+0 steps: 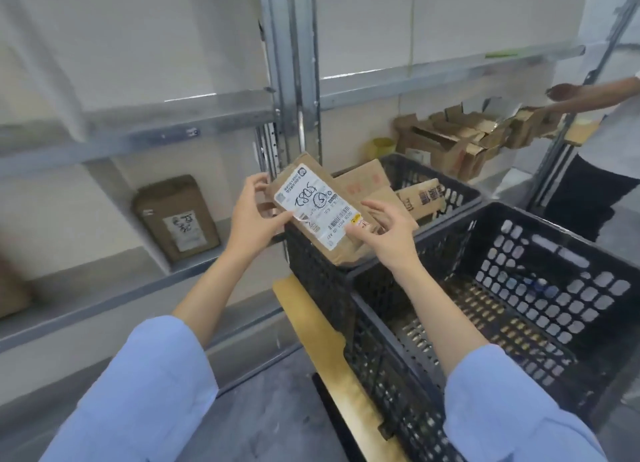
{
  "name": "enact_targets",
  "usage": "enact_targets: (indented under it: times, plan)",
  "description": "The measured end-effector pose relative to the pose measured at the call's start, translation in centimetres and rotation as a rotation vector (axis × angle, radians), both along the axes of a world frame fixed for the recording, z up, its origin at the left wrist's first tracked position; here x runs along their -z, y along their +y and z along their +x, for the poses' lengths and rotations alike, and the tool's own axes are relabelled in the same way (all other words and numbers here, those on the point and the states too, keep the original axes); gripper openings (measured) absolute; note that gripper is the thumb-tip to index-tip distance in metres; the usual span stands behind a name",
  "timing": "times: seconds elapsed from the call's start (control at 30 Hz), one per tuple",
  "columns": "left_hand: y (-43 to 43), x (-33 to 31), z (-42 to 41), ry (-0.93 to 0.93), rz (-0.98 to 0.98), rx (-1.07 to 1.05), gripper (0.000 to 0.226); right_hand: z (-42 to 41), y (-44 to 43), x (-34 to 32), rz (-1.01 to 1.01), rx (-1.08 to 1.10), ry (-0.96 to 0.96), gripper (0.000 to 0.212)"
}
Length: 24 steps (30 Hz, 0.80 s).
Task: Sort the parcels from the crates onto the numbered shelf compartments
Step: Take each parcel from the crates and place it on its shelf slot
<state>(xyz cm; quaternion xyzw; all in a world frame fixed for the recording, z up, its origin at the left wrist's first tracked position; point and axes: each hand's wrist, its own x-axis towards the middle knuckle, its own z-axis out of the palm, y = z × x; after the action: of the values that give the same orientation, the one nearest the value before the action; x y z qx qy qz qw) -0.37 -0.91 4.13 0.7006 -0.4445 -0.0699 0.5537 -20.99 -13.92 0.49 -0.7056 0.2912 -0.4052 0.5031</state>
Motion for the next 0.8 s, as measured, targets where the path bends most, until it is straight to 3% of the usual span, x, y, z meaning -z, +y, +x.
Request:
enact_targets:
  times: [0.1,0.33,0.6,0.8]
  plan:
    - [3.7,0.4,1.8,-0.093,0.008,-0.074,0.063,3.3,1.4,0.0,0.000,-0.023,-0.028,0.052]
    - [13.3,0.5,5.0,-0.031,0.001,-0.262,0.052,10.7,7.1,0.0,-0.094,-0.163,-0.049,0.041]
    - [24.2,1.4,6.6,0.014,-0.017,-0.408,0.061,16.4,16.4,-0.8,-0.196,-0.213,-0.013,0.040]
    - [32.0,2.7,7.0,0.008,0.016,-0.467,0.063,18.0,23.4,-1.6,0.028,-0.266,-0.104,0.062]
